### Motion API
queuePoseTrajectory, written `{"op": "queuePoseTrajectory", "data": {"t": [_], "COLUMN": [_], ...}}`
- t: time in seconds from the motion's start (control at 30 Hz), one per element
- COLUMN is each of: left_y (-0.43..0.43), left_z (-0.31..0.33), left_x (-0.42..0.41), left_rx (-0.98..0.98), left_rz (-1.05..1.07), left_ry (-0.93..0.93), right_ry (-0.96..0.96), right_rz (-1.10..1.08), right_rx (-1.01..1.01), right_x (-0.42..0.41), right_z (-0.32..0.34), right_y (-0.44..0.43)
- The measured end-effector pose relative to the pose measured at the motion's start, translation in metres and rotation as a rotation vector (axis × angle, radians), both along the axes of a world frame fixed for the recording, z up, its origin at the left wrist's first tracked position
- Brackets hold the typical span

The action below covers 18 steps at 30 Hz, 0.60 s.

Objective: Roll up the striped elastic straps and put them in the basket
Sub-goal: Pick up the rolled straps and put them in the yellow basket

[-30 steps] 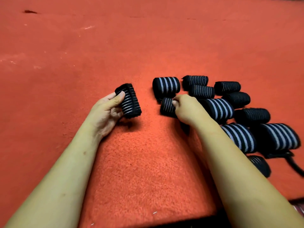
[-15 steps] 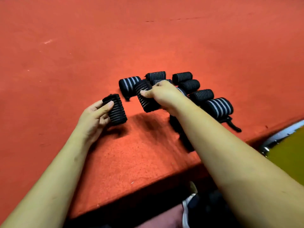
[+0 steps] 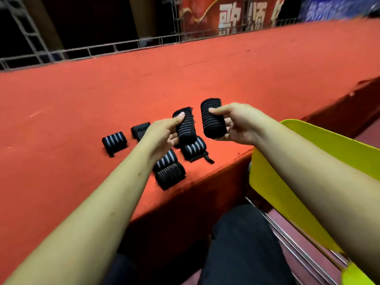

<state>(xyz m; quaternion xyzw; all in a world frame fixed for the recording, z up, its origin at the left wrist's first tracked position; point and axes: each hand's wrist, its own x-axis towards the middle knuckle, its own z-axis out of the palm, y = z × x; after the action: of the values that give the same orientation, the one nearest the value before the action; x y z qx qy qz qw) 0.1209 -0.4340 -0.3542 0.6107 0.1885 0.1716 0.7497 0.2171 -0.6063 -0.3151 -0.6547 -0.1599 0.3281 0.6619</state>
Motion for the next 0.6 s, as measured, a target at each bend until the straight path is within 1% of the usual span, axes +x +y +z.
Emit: {"op": "queuePoseTrajectory", "data": {"t": [0.2, 0.27, 0.37, 0.47, 0.6], "left_y": [-0.089, -0.115, -0.151, -0.180, -0.204], "left_z": [0.015, 0.011, 0.000, -0.020, -0.056], "left_x": [0.083, 0.113, 0.163, 0.212, 0.266], "left_rx": [0.006, 0.017, 0.093, 0.212, 0.416], "left_rz": [-0.177, -0.283, -0.482, -0.606, -0.677], "left_ry": [0.031, 0.074, 0.157, 0.268, 0.450], "right_ry": [0.058, 0.120, 0.195, 0.266, 0.417], "right_rz": [-0.179, -0.255, -0.401, -0.503, -0.520], "right_rx": [0.011, 0.016, 0.003, -0.091, -0.331], "right_x": [0.053, 0.073, 0.107, 0.139, 0.164], "right_z": [-0.001, -0.009, -0.027, -0.055, -0.103], "right_y": [-0.104, -0.134, -0.169, -0.191, -0.200]}}
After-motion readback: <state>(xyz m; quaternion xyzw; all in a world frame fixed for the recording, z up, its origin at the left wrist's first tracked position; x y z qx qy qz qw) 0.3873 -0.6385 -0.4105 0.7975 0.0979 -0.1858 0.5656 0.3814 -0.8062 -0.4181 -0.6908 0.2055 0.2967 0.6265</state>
